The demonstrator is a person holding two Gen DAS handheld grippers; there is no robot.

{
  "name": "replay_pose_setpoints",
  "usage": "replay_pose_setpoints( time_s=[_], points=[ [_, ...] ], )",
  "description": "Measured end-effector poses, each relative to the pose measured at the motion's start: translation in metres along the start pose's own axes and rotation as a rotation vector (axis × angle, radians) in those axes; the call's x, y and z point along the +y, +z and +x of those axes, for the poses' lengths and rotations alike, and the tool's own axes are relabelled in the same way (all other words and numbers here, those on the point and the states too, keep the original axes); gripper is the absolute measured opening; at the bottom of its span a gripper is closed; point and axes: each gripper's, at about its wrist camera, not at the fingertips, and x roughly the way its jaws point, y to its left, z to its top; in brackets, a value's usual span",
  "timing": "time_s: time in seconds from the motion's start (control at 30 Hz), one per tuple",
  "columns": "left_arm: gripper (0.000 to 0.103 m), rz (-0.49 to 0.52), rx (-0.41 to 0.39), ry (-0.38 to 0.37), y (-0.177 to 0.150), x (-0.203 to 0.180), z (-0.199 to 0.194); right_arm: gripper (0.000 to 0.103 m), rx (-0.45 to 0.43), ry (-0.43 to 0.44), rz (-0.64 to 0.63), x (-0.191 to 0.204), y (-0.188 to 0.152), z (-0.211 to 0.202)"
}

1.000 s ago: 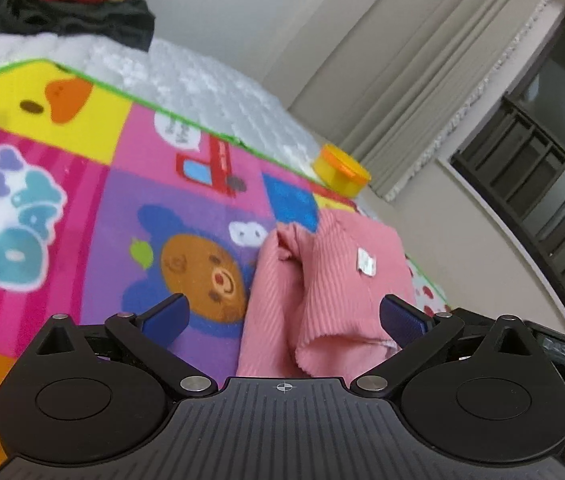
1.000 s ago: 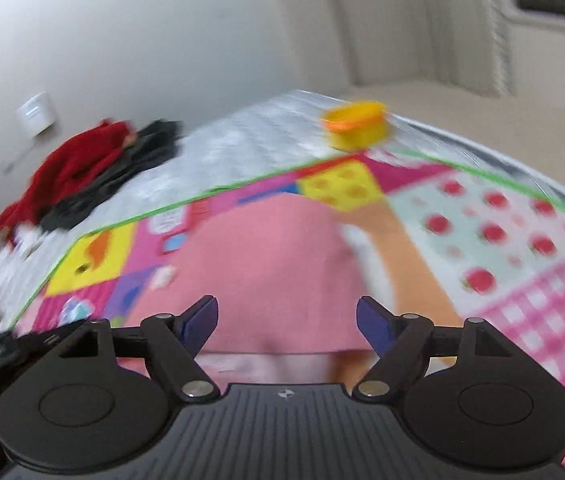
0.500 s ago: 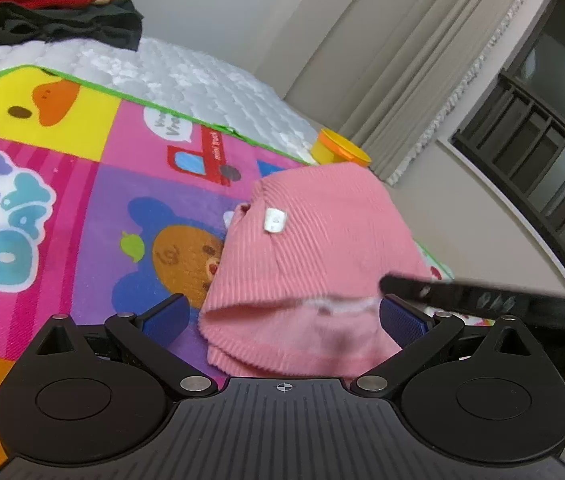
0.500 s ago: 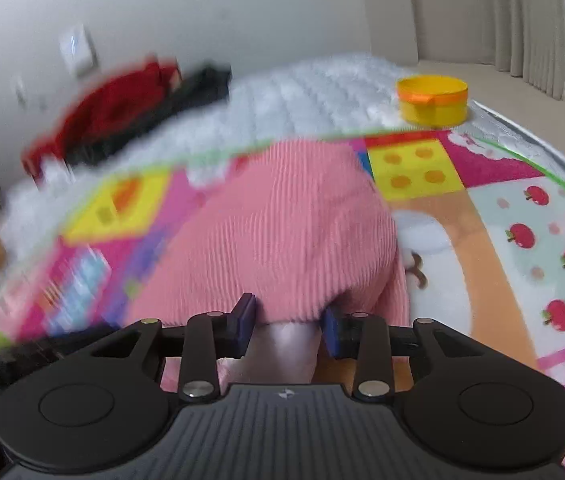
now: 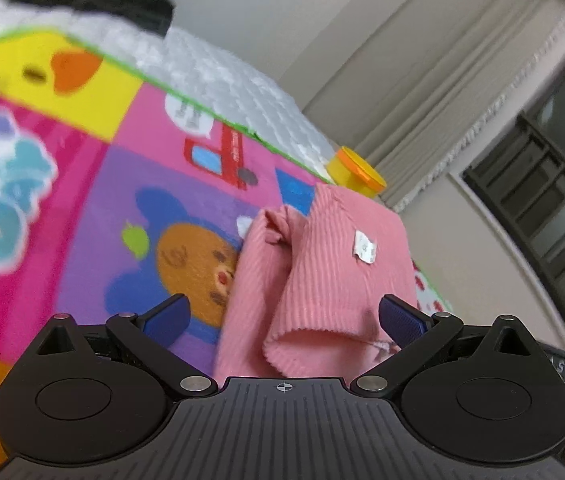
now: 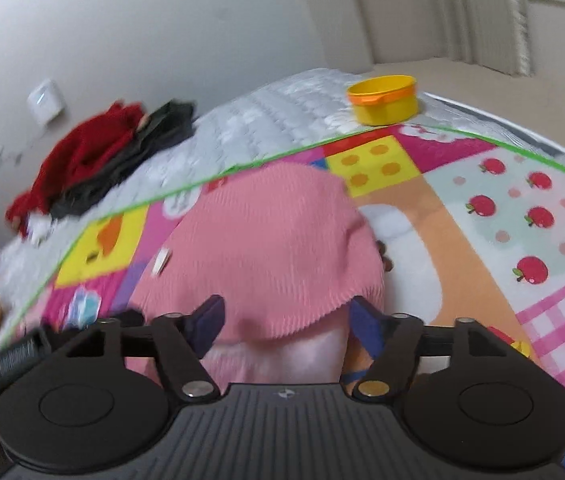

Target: Fold clothes

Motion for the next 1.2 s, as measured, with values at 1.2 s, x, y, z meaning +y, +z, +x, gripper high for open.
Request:
replay_pose_setpoints(
  time_s=[1.2],
  points=[
    [0.069,0.089,0.083,0.054,-0.005,-0.003,0.012,0.048,0.252,0.068,-0.288,0.037,-0.019,0.058]
  ],
)
